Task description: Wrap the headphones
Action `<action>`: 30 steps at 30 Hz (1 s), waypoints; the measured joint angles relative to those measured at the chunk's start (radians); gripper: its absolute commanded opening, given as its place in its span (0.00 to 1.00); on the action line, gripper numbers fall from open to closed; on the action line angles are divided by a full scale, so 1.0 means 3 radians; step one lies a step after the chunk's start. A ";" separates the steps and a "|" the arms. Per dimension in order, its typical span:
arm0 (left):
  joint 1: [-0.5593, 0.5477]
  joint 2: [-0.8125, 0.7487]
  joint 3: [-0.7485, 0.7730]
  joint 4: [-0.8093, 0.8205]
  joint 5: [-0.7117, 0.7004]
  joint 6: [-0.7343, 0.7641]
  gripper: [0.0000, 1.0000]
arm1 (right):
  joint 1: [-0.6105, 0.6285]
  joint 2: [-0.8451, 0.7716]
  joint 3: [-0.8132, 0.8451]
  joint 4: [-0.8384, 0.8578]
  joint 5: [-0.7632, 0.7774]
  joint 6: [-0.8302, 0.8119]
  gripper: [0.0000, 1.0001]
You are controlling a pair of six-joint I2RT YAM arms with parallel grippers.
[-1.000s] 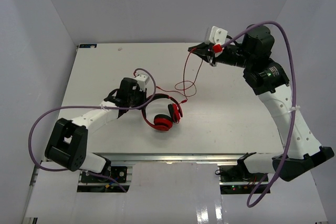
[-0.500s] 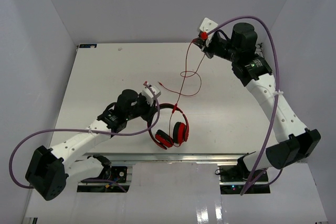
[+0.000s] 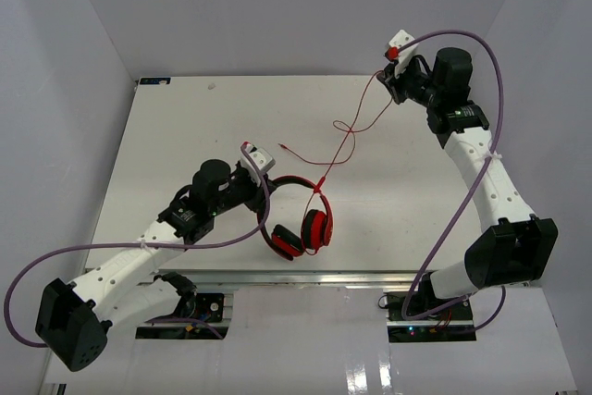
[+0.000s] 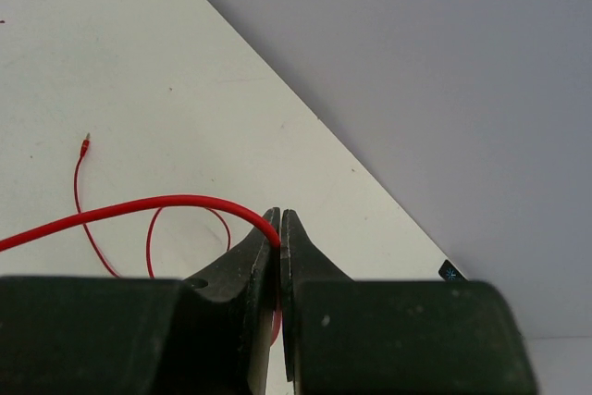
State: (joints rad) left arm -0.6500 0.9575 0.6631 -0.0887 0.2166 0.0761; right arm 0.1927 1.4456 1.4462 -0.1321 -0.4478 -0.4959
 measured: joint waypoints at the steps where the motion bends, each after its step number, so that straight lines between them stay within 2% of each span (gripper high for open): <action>1: 0.0000 -0.0005 0.0005 -0.0005 0.0001 -0.0009 0.00 | -0.0022 0.0000 -0.0031 0.0017 -0.0005 0.0009 0.08; 7: -0.0001 0.0002 0.0244 -0.0114 0.0005 -0.0176 0.00 | -0.0047 0.0005 -0.0249 0.0105 -0.0087 0.0066 0.08; 15: -0.0001 0.0116 0.1075 -0.0131 -0.0128 -0.0629 0.00 | -0.0062 0.0095 -0.0543 0.0206 -0.0313 0.0303 0.08; 23: -0.0001 0.0443 0.1801 -0.0127 -0.0443 -0.1010 0.00 | -0.0093 0.0168 -0.0835 0.0521 -0.0720 0.0748 0.08; 30: -0.0001 0.0852 0.2129 -0.0037 -0.0595 -0.1407 0.00 | -0.0093 0.0344 -0.1016 0.0976 -0.1301 0.1333 0.08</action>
State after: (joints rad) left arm -0.6502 1.2131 1.3016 -0.0998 0.0381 -0.3461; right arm 0.1650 1.5487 1.1413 0.1606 -0.8382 -0.0960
